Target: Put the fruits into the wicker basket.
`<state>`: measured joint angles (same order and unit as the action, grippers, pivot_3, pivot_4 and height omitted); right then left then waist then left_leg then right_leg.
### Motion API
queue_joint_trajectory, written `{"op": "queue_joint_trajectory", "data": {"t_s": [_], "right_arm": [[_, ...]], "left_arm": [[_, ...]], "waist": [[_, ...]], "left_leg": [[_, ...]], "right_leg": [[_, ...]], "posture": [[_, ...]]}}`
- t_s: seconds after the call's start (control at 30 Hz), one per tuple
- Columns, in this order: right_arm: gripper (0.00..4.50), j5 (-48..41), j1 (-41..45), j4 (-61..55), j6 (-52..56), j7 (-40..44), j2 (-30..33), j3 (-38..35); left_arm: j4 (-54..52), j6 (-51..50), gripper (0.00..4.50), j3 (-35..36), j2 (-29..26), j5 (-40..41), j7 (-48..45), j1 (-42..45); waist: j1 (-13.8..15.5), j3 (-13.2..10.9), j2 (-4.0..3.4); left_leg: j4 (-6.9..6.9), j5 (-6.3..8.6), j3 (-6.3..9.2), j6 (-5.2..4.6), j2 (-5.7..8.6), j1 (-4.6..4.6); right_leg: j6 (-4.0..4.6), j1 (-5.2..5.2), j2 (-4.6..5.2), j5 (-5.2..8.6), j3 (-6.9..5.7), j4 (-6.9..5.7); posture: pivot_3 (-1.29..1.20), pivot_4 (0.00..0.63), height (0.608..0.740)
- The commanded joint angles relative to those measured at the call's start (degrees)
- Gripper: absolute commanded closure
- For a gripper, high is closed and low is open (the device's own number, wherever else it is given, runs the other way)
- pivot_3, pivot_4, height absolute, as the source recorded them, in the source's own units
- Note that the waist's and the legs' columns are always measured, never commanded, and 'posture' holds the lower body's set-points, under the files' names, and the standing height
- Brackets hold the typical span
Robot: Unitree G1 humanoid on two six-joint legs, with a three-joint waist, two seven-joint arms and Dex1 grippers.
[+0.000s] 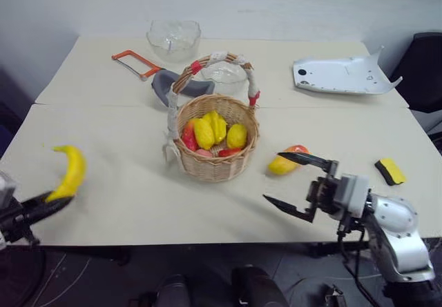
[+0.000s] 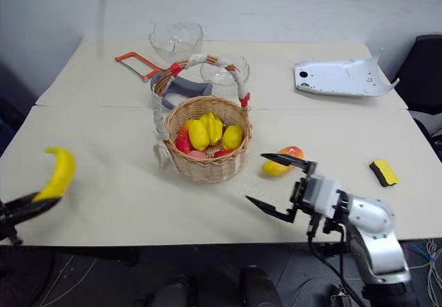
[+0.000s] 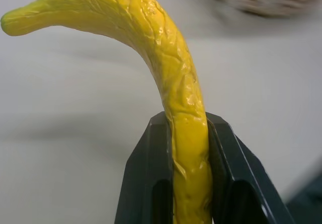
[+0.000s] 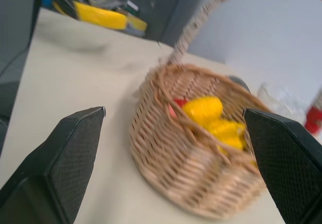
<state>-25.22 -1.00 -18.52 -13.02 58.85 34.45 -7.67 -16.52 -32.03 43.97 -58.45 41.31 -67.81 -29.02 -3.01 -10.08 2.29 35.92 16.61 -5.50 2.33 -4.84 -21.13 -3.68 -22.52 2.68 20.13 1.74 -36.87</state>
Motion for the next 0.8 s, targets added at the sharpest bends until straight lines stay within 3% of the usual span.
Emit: {"op": "queue_joint_trajectory", "data": {"t_s": [0.03,0.17,0.3,0.43,0.57,0.8], "right_arm": [[0.00,0.2,-3.1,0.3,-2.2,-1.0,1.6,-5.3],[0.00,1.2,-5.0,0.0,-1.8,-2.8,1.8,-6.9],[0.00,2.4,-6.8,-2.2,-0.5,-5.3,1.9,-8.1],[0.00,2.7,-9.6,-6.1,2.0,-8.6,1.7,-9.2],[0.00,1.4,-12.4,-10.4,6.2,-11.0,1.3,-8.9],[0.00,1.5,-10.5,-13.0,11.4,-16.7,-0.1,-8.5]], "left_arm": [[-14.8,-2.6,4.02,-5.3,-2.6,8.0,-7.2,1.2],[-20.4,-2.0,4.02,-18.8,1.0,10.1,0.8,17.5],[-18.5,-1.4,4.02,-35.7,10.6,-0.6,14.3,38.1],[-13.3,-7.3,4.02,-42.8,21.0,-4.7,27.9,51.3],[-8.2,-8.3,4.02,-47.1,25.5,-8.2,31.1,56.9],[-2.3,-6.0,1.80,-49.4,28.7,-11.4,29.4,62.8]], "waist": [[0.2,-0.1,-0.17],[0.2,-0.2,-0.48],[0.4,-0.4,-0.78],[0.4,-0.4,-0.72],[0.7,-0.4,-0.73],[1.1,-0.4,-0.70]], "left_leg": [[0.04,0.06,-0.01,-0.06,0.05,-0.03],[0.21,0.02,-0.07,-0.16,0.12,0.00],[0.42,-0.22,-0.04,-0.22,0.38,0.04],[0.78,-0.22,-0.02,-0.21,0.31,-0.05],[0.99,-0.14,0.03,-0.08,0.25,-0.04],[1.22,-0.08,-0.07,0.02,0.28,0.01]], "right_leg": [[0.02,0.03,0.06,0.01,0.01,0.01],[-0.20,0.12,-0.10,-0.11,0.15,-0.02],[-0.64,0.19,-0.38,-0.36,0.34,-0.14],[-0.89,0.12,-1.03,-0.50,0.78,-0.28],[-0.91,0.04,-1.22,-0.50,1.15,-0.31],[-0.94,-0.05,-1.43,-0.51,1.51,-0.47]], "posture": [[0.00,0.150,0.740],[0.00,0.150,0.740],[0.00,0.150,0.740],[0.00,0.150,0.740],[0.00,0.150,0.740],[0.00,0.150,0.740]]}}
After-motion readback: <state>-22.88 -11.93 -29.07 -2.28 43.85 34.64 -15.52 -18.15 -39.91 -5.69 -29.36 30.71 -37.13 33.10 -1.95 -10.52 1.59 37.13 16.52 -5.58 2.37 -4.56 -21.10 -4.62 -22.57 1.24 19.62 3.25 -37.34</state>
